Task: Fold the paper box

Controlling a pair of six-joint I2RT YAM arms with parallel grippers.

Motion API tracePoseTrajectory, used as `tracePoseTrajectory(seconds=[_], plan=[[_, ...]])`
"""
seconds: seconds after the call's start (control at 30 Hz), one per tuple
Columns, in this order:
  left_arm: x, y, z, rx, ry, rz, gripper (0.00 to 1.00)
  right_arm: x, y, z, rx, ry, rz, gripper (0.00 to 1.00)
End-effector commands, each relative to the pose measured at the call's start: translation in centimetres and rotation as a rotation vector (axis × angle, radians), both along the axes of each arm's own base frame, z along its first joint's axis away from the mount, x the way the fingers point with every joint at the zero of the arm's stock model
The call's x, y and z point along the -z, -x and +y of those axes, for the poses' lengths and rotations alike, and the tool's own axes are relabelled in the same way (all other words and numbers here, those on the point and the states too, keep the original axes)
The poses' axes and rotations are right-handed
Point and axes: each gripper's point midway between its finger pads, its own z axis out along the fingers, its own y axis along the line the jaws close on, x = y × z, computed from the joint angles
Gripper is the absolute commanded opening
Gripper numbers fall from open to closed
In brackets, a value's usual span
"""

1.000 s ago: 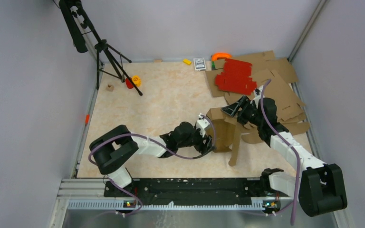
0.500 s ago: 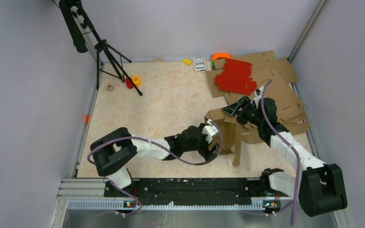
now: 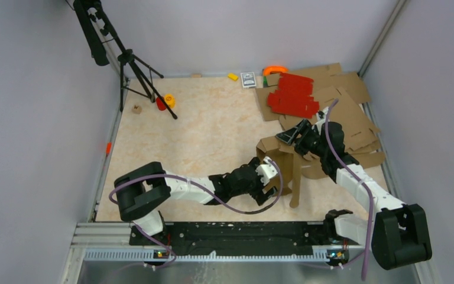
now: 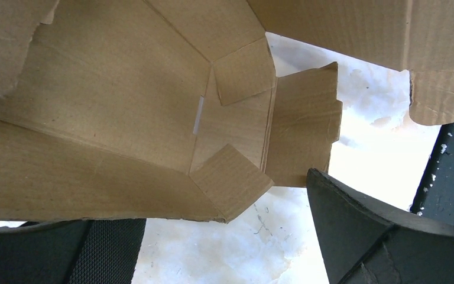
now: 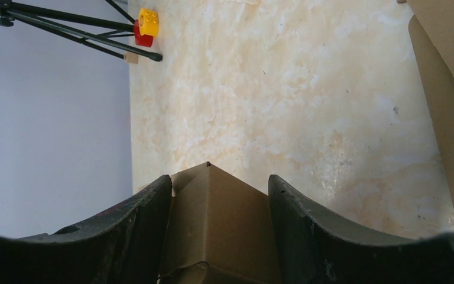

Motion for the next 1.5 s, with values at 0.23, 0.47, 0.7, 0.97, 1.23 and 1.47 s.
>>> tracePoseTrajectory(seconds=[0.23,0.47,0.7,0.97,1.23,1.47], plan=[[-2.5,0.4,-1.5,0.017,0.109,0.012,0.99,-0.7,-0.1,0.1,-0.002,-0.013,-0.023,0.59],[-3.0,0.8,-1.3,0.073,0.11,0.078,0.99,-0.9,-0.1,0.2,-0.006,-0.014,-0.026,0.59],[-2.8,0.9,-1.5,0.097,0.089,0.082,0.99,-0.9,-0.1,0.2,-0.004,-0.011,-0.027,0.59],[-1.7,0.8,-1.8,0.082,0.015,0.056,0.99,-1.1,-0.1,0.1,-0.001,-0.011,-0.029,0.59],[-0.8,-0.1,-2.4,-0.008,-0.071,-0.01,0.99,-1.1,-0.2,0.2,-0.003,-0.012,-0.03,0.59],[-0.5,-1.8,-2.4,-0.149,-0.1,-0.059,0.99,-1.1,-0.1,0.0,0.004,-0.009,-0.032,0.59]])
